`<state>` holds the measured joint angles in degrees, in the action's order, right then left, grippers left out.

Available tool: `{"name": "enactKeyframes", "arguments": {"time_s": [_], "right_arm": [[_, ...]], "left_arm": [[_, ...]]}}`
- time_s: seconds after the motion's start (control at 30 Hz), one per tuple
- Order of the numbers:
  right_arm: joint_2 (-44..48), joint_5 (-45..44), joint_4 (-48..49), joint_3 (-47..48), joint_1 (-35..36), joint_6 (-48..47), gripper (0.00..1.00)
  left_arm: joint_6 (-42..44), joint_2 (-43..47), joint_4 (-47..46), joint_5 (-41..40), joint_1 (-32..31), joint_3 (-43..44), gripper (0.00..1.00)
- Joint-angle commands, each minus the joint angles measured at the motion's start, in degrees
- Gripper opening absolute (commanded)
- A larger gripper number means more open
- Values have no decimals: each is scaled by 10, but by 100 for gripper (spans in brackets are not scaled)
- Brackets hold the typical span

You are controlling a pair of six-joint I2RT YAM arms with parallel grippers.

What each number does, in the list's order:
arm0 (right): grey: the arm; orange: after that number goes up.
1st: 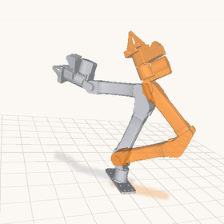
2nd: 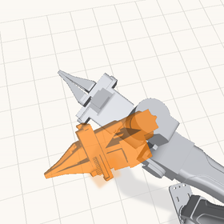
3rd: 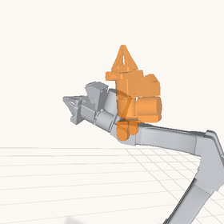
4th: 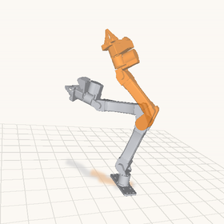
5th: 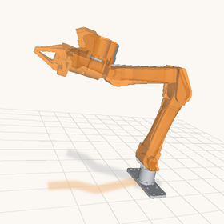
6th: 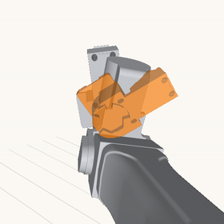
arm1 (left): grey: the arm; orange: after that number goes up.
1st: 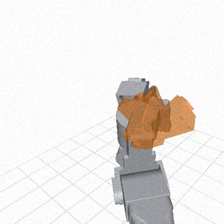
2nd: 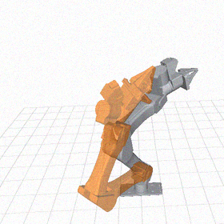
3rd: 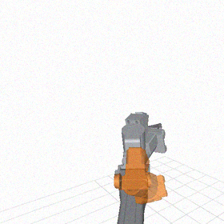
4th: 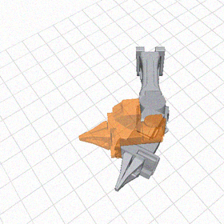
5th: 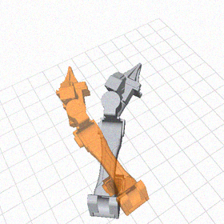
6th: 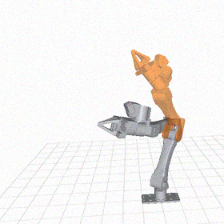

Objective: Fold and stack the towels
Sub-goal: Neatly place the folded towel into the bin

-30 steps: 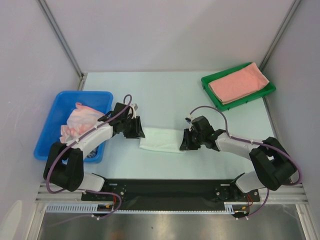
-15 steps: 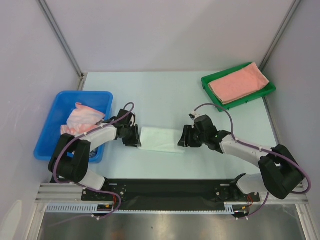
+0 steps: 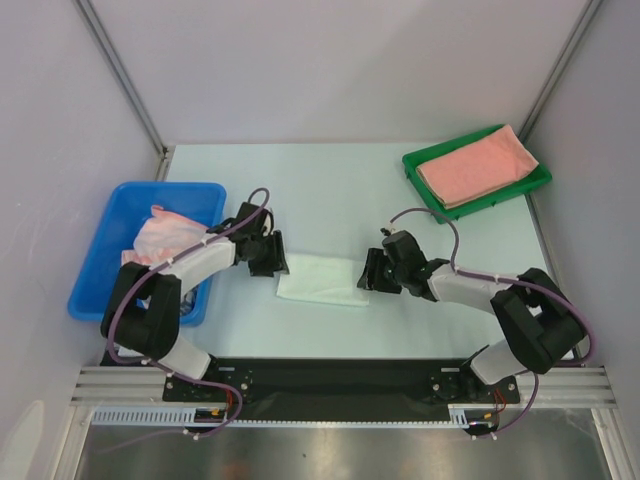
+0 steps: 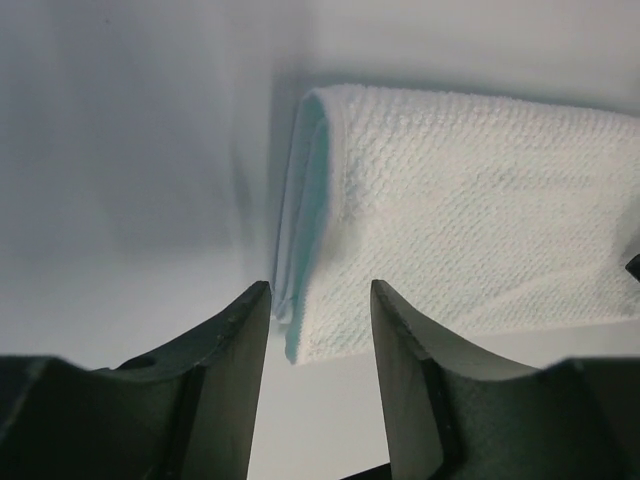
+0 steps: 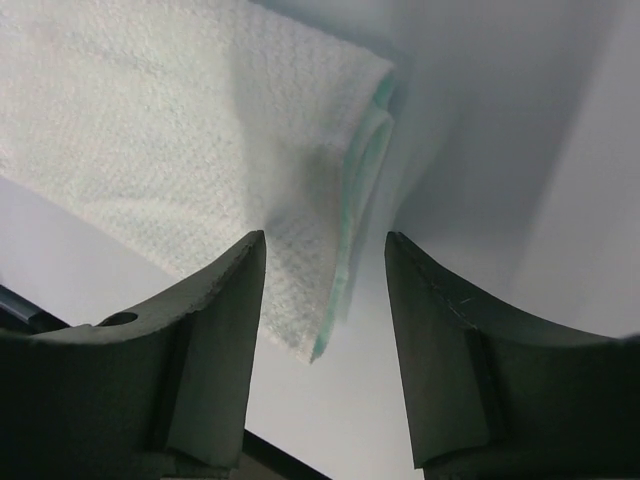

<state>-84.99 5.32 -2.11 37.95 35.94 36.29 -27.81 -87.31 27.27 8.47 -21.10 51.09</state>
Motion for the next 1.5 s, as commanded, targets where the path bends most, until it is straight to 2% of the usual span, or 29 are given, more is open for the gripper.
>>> {"name": "enactKeyframes", "arguments": {"time_s": [0.0, 0.07, 0.17, 0.3, 0.5, 0.57, 0.67, 0.77, 0.8, 0.83, 0.93, 0.97, 1.0, 1.07, 1.17, 1.3, 1.47], "right_arm": [[-14, -13, 48, -6, 8, 17, 55], [-14, -11, 66, -23, 12, 23, 54], [-15, -10, 73, -31, 13, 26, 50], [-25, -6, 81, -34, 15, 27, 47], [-43, -4, 112, -41, 18, 28, 40], [-49, 7, 127, -41, 14, 23, 32], [-47, 21, 132, -39, 1, 10, 10], [-29, 41, 125, -41, -24, -11, 0], [-24, 49, 114, -40, -32, -22, 0], [-16, 63, 107, -35, -41, -32, 0], [1, 101, 43, 9, -79, -106, 0], [0, 105, 23, 29, -87, -130, 0], [-2, 110, -41, 47, -103, -174, 0], [-10, 123, -96, 109, -118, -218, 0], [-43, 123, -204, 195, -147, -305, 0], [-87, 93, -327, 303, -184, -387, 0], [-132, 26, -389, 416, -233, -448, 0]], "left_arm": [[10, -19, -17, 18, -2, 7, 52], [15, -43, -17, 19, -2, 8, 52], [14, -62, -15, 23, -2, 4, 47], [6, -57, -27, 37, -2, -13, 24], [-2, -46, -32, 58, -2, -31, 4], [-16, -45, -48, 82, -2, -46, 0], [-43, -34, -80, 111, -1, -74, 0], [-63, -15, -97, 118, -2, -92, 1], [-68, -9, -98, 119, -2, -97, 0], [-73, -5, -100, 121, -2, -100, 0], [-63, 27, -68, 109, -2, -84, 27], [-56, 34, -52, 93, -1, -55, 37], [-48, 48, -34, 77, -1, -36, 43], [-21, 55, 20, 42, -1, 25, 51], [11, 62, 64, 17, -1, 89, 54], [43, 65, 80, 8, 0, 118, 54], [77, 44, 80, -5, 3, 122, 54]]}}
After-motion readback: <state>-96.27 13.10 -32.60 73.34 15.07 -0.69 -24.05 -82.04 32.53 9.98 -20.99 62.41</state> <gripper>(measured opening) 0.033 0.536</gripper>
